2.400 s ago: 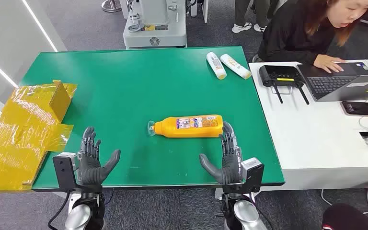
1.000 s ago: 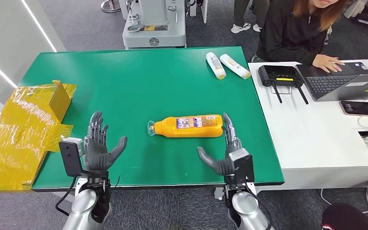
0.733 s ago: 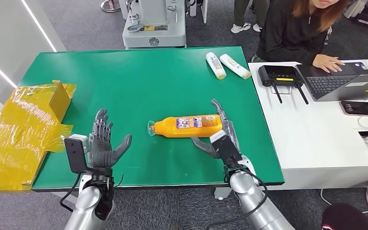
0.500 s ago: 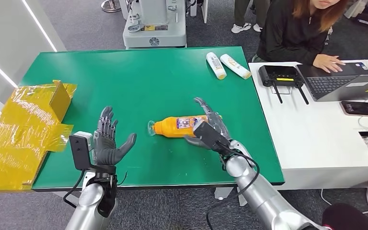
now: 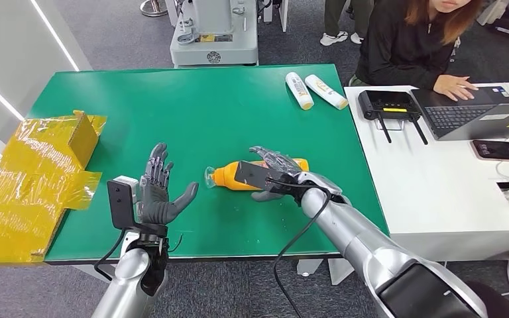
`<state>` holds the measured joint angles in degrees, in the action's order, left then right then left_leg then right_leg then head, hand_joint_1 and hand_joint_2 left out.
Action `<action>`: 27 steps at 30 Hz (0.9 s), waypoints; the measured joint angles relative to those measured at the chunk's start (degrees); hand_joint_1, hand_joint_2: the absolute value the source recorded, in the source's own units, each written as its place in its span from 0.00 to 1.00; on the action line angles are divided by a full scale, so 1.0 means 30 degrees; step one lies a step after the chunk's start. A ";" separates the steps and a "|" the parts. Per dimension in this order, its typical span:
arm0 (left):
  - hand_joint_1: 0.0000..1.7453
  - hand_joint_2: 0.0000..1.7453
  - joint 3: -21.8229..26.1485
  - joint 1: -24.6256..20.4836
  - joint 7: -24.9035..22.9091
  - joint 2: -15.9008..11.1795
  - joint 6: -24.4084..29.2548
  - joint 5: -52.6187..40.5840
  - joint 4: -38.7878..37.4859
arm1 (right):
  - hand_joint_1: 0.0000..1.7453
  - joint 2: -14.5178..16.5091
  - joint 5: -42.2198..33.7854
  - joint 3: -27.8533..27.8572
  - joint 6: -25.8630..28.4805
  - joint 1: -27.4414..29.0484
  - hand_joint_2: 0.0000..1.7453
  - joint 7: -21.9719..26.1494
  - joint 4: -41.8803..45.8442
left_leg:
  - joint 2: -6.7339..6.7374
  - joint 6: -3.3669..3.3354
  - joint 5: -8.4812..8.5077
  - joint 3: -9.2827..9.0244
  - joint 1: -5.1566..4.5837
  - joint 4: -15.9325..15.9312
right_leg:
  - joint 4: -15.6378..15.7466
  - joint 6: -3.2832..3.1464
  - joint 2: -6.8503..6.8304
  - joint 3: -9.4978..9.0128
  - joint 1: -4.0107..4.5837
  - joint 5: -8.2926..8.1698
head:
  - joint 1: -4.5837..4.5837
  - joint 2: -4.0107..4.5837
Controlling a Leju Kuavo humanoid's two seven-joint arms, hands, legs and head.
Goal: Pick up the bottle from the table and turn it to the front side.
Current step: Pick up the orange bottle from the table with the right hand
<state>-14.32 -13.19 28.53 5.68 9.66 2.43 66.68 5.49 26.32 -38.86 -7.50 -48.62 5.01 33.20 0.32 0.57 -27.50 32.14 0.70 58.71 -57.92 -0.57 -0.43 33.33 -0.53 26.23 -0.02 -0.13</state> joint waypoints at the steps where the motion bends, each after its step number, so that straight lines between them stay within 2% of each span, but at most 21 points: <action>1: 0.00 1.00 -0.0011 -0.0004 -0.0007 0.0000 0.0000 0.0000 -0.0007 | 0.00 0.0016 0.0050 -0.0079 -0.0041 -0.0114 1.00 -0.0065 -0.0146 | 0.0000 0.0000 0.0000 0.0000 -0.0001 0.0002 | 0.0000 0.0000 0.0000 0.0000 0.0000 0.0000 | 0.0000 0.0000; 6: 0.00 1.00 -0.0055 -0.0198 -0.0188 -0.0002 -0.0022 0.0038 -0.0091 | 0.00 0.0022 0.0961 -0.0802 -0.0959 -0.1039 1.00 -0.1660 -0.0988 | 0.0001 0.0000 0.0000 0.0000 -0.0005 0.0011 | 0.0000 0.0004 0.0001 0.0001 0.0000 -0.0003 | -0.0002 -0.0004; 14: 0.00 1.00 -0.0122 -0.0499 -0.0222 -0.0044 -0.0171 0.0392 -0.0464 | 0.00 -0.0002 0.2057 -0.2037 -0.1732 -0.1787 1.00 -0.2831 -0.2064 | 0.0003 -0.0001 0.0001 -0.0001 -0.0004 0.0019 | 0.0000 0.0015 0.0005 0.0001 0.0000 -0.0010 | 0.0000 -0.0002; 27: 0.00 1.00 -0.0122 -0.0507 0.0002 -0.0330 -0.0038 0.0756 -0.0639 | 0.00 -0.0002 0.2816 -0.3386 -0.2486 -0.2146 1.00 -0.3275 -0.3295 | 0.0000 -0.0001 0.0001 0.0001 -0.0005 0.0021 | -0.0001 0.0022 0.0001 -0.0005 0.0000 -0.0014 | 0.0000 -0.0002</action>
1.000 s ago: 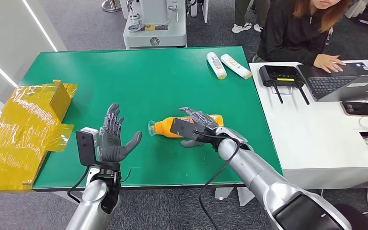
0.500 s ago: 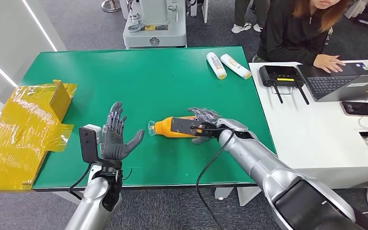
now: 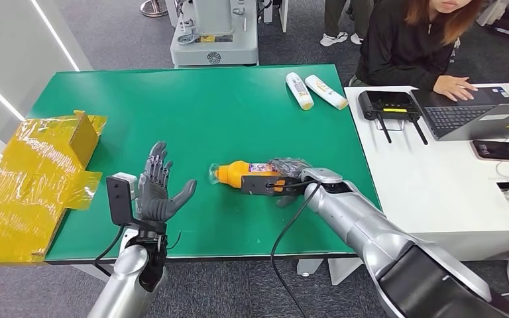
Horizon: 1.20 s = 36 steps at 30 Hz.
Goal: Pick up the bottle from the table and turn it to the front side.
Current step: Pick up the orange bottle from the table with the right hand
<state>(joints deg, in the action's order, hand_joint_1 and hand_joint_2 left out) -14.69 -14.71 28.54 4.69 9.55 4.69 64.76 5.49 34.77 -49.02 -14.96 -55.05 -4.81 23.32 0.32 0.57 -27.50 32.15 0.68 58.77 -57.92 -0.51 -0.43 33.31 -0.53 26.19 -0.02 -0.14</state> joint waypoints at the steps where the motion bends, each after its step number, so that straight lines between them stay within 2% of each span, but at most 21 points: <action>1: 0.00 1.00 0.0000 0.0003 0.0027 -0.0020 0.0002 0.0016 -0.0017 | 0.00 0.0000 0.0131 -0.0110 -0.0007 0.0011 1.00 -0.0016 -0.0086 | 0.0000 0.0000 0.0000 0.0000 0.0000 0.0001 | 0.0000 0.0001 0.0000 0.0000 0.0000 -0.0001 | 0.0000 0.0000; 12: 0.00 1.00 0.0007 0.0018 0.0335 -0.0117 0.0016 0.0129 -0.0554 | 0.00 0.0000 0.1406 -0.1514 0.0488 0.0173 1.00 -0.0293 -0.0685 | 0.0003 -0.0001 -0.0001 -0.0001 0.0001 0.0003 | 0.0001 0.0003 0.0003 -0.0001 0.0000 -0.0002 | -0.0003 -0.0002; 16: 0.00 1.00 0.0007 0.0019 0.0390 -0.0137 0.0016 0.0157 -0.0705 | 0.07 0.0000 0.1530 -0.1758 0.0738 0.0217 1.00 -0.0322 -0.0749 | 0.0004 0.0000 0.0001 -0.0005 0.0001 0.0004 | 0.0001 0.0006 0.0005 -0.0004 0.0001 -0.0004 | 0.0000 -0.0002; 20: 0.00 1.00 0.0007 0.0019 0.0424 -0.0142 0.0016 0.0169 -0.0809 | 0.99 0.0000 0.1772 -0.1916 0.1035 0.0290 1.00 -0.0335 -0.0792 | 0.0005 0.0000 0.0002 -0.0006 0.0001 0.0007 | 0.0000 0.0013 0.0005 -0.0007 0.0000 -0.0009 | -0.0002 0.0000; 24: 0.00 1.00 0.0015 0.0020 0.0439 -0.0144 0.0016 0.0189 -0.0860 | 0.97 0.0000 0.1845 -0.2080 0.1368 0.0376 1.00 -0.0343 -0.0814 | 0.0006 0.0000 0.0003 -0.0009 0.0001 0.0012 | 0.0001 0.0015 0.0008 -0.0008 0.0000 -0.0010 | -0.0004 0.0000; 36: 0.00 1.00 0.0015 0.0301 0.0497 -0.0160 -0.0117 0.0191 -0.0882 | 1.00 -0.0321 0.1938 -0.2122 0.3286 0.0922 1.00 0.0388 -0.0703 | 0.0003 -0.0001 0.0002 -0.0010 0.0001 0.0017 | 0.0002 0.0015 0.0005 -0.0012 0.0000 -0.0010 | -0.0002 -0.0002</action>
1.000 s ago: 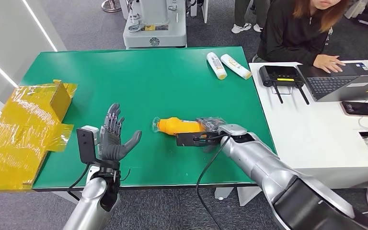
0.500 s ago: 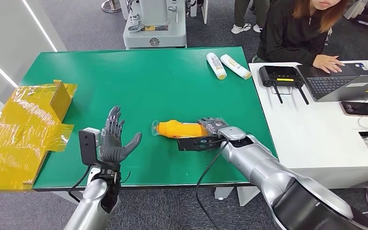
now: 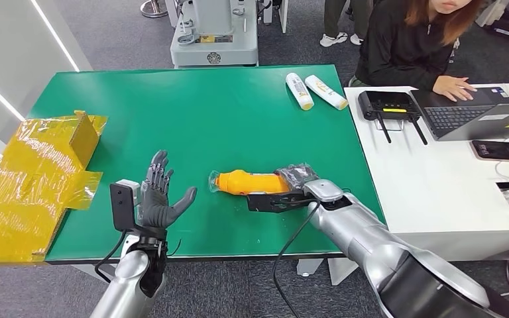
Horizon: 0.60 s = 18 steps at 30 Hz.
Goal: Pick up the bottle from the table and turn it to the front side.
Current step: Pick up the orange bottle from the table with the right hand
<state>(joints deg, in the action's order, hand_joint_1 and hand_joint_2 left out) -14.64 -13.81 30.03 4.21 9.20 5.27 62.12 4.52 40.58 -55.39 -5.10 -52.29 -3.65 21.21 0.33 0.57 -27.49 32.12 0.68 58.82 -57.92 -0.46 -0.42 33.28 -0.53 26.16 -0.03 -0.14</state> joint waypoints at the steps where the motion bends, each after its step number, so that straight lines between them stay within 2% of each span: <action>1: 0.00 1.00 0.0000 0.0015 0.0000 -0.0005 -0.0004 0.0000 0.0000 | 1.00 -0.0020 0.0013 0.0000 0.0047 0.0018 1.00 0.0018 0.0024 | 0.0000 0.0000 0.0000 0.0000 0.0000 0.0000 | 0.0000 0.0000 -0.0001 -0.0001 0.0000 0.0000 | 0.0000 0.0000; 4: 0.00 1.00 0.0002 0.0074 0.0020 -0.0024 -0.0007 -0.0009 0.0000 | 1.00 -0.0096 -0.0011 0.0011 0.0808 0.0195 1.00 0.0345 0.0146 | 0.0002 0.0000 0.0000 0.0000 0.0001 0.0000 | 0.0000 0.0000 0.0000 -0.0003 0.0001 0.0000 | 0.0002 0.0002; 8: 0.00 1.00 0.0056 0.0349 0.0051 -0.0071 0.0131 -0.0075 0.0045 | 1.00 -0.0406 -0.0999 0.0480 0.3431 0.1067 1.00 0.1967 0.0815 | 0.0016 -0.0002 -0.0002 0.0000 0.0001 0.0001 | 0.0000 0.0001 0.0014 -0.0002 0.0001 -0.0001 | 0.0002 -0.0003; 12: 0.00 1.00 0.0310 0.1008 0.0049 -0.0131 0.0450 -0.0208 0.0522 | 1.00 -0.0887 -0.2967 0.1981 0.6299 0.3115 1.00 0.4569 0.2886 | -0.0018 -0.0007 -0.0006 0.0016 0.0002 0.0001 | 0.0002 0.0001 -0.0015 0.0005 0.0001 0.0004 | 0.0000 0.0002; 18: 0.00 1.00 0.0656 0.1673 0.0044 -0.0233 0.0495 -0.0328 0.1122 | 1.00 -0.1401 -0.5482 0.4310 0.8583 0.6536 1.00 0.7208 0.6756 | -0.0026 -0.0008 -0.0009 0.0065 0.0005 -0.0005 | 0.0003 0.0002 -0.0023 0.0044 0.0003 0.0013 | 0.0000 0.0002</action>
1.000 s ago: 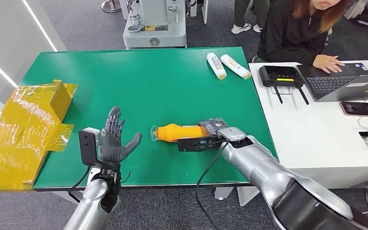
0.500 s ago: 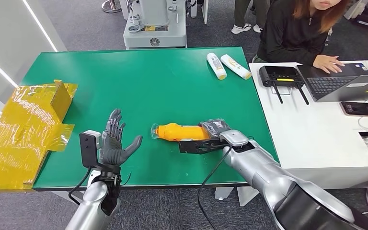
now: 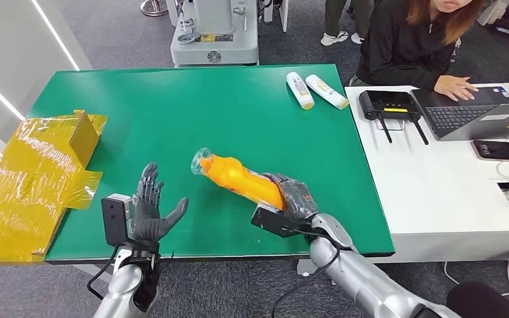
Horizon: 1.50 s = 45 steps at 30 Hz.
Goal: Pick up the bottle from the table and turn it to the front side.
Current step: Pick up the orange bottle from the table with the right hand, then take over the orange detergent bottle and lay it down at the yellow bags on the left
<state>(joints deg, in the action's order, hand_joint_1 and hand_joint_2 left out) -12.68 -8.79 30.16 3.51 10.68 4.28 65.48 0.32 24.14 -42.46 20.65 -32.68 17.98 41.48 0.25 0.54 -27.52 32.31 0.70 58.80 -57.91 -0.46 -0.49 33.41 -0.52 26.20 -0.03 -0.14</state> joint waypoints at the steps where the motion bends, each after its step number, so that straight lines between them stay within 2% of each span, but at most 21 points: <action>1: 0.00 1.00 0.0013 0.0051 0.0000 -0.0011 -0.0022 0.0000 0.0064 | 1.00 -0.0011 -0.0588 0.0379 0.0523 0.0669 1.00 0.0537 0.0758 | -0.0001 0.0000 0.0000 0.0004 0.0000 -0.0001 | 0.0000 0.0000 -0.0001 0.0003 0.0000 0.0001 | -0.0002 0.0000; 4: 0.00 1.00 0.0024 0.0099 0.0000 -0.0040 -0.0087 0.0015 0.0151 | 1.00 -0.0013 -0.2036 0.1268 0.1810 0.2544 1.00 0.1557 0.2970 | -0.0003 0.0000 -0.0001 0.0014 -0.0001 -0.0002 | 0.0001 0.0000 -0.0005 0.0011 -0.0001 0.0002 | 0.0002 0.0002; 8: 0.00 1.00 0.0022 0.0064 0.0000 -0.0057 -0.0153 0.0069 0.0153 | 1.00 -0.0013 -0.2988 0.2267 0.2863 0.4272 1.00 0.2008 0.5342 | 0.0009 -0.0001 0.0000 0.0019 -0.0004 -0.0002 | 0.0001 0.0002 -0.0001 0.0020 -0.0002 0.0000 | 0.0002 0.0000; 12: 0.00 1.00 0.0022 -0.0102 -0.0020 -0.0051 -0.0311 0.0140 0.0153 | 1.00 -0.0013 -0.3474 0.3385 0.3772 0.5210 1.00 0.2633 0.7032 | 0.0007 -0.0002 0.0002 0.0019 -0.0006 0.0003 | 0.0001 0.0006 -0.0001 0.0020 -0.0003 -0.0005 | 0.0002 0.0000; 16: 0.00 1.00 -0.0004 -0.0457 -0.0170 -0.0033 -0.1061 0.0213 0.0153 | 1.00 -0.0013 -0.4126 0.4608 0.4165 0.5393 1.00 0.3551 0.8058 | 0.0018 -0.0004 0.0004 0.0019 -0.0008 0.0011 | 0.0000 0.0003 0.0004 0.0019 -0.0004 -0.0013 | 0.0000 0.0000; 25: 0.00 1.00 -0.0259 -0.1880 -0.0732 0.0002 -0.2733 0.0630 0.0151 | 1.00 0.0453 -0.5480 0.5464 0.2479 0.3430 1.00 0.4141 0.7323 | 0.0020 -0.0013 0.0019 0.0029 -0.0004 0.0020 | -0.0018 0.0005 0.0009 0.0028 -0.0003 -0.0026 | 0.0000 -0.0003; 29: 0.00 1.00 -0.0729 -0.3074 -0.1317 0.0164 -0.3683 0.0811 0.0129 | 1.00 0.1722 -0.6004 0.5436 0.1100 0.1122 1.00 0.3811 0.5216 | 0.0053 -0.0009 0.0038 0.0077 -0.0007 0.0034 | -0.0055 -0.0026 0.0041 0.0105 -0.0003 -0.0059 | 0.0002 -0.0002; 32: 0.00 1.00 -0.1029 -0.3822 -0.1559 0.0315 -0.3816 0.0896 0.0093 | 1.00 0.2647 -0.5984 0.5347 0.0775 -0.0320 1.00 0.3656 0.3731 | 0.0030 -0.0011 0.0058 0.0078 -0.0004 0.0040 | -0.0059 -0.0027 0.0021 0.0104 -0.0003 -0.0059 | 0.0000 -0.0005; 36: 0.00 1.00 -0.1332 -0.4652 -0.1783 0.0359 -0.3991 0.0863 -0.0084 | 1.00 0.3485 -0.5441 0.5099 0.0259 -0.1558 1.00 0.3273 0.1975 | 0.0030 -0.0005 0.0063 0.0087 -0.0003 0.0040 | -0.0068 -0.0027 0.0023 0.0109 -0.0001 -0.0059 | 0.0000 -0.0002; 41: 0.00 1.00 -0.1632 -0.6347 -0.2080 0.0606 -0.4016 0.0497 -0.0948 | 1.00 0.4566 -0.3590 0.4157 -0.0594 -0.2958 1.00 0.2105 -0.0594 | 0.0029 -0.0006 0.0063 0.0091 -0.0004 0.0041 | -0.0068 -0.0027 0.0023 0.0112 -0.0001 -0.0060 | -0.0002 -0.0002; 45: 0.00 1.00 -0.1654 -0.7228 -0.2133 0.0754 -0.3958 0.0255 -0.1604 | 1.00 0.5189 -0.2926 0.3482 -0.0702 -0.3551 1.00 0.1791 -0.2096 | 0.0027 -0.0006 0.0064 0.0091 -0.0005 0.0043 | -0.0068 -0.0027 0.0021 0.0111 -0.0002 -0.0060 | -0.0004 0.0000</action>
<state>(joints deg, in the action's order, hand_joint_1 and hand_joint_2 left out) -17.64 -30.47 23.76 5.78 -1.19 5.05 60.67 15.89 15.36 -32.01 18.54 -43.33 23.35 35.19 0.33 0.53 -27.33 32.59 0.68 58.93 -58.11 -0.54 -0.42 33.74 -0.53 26.02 -0.04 -0.14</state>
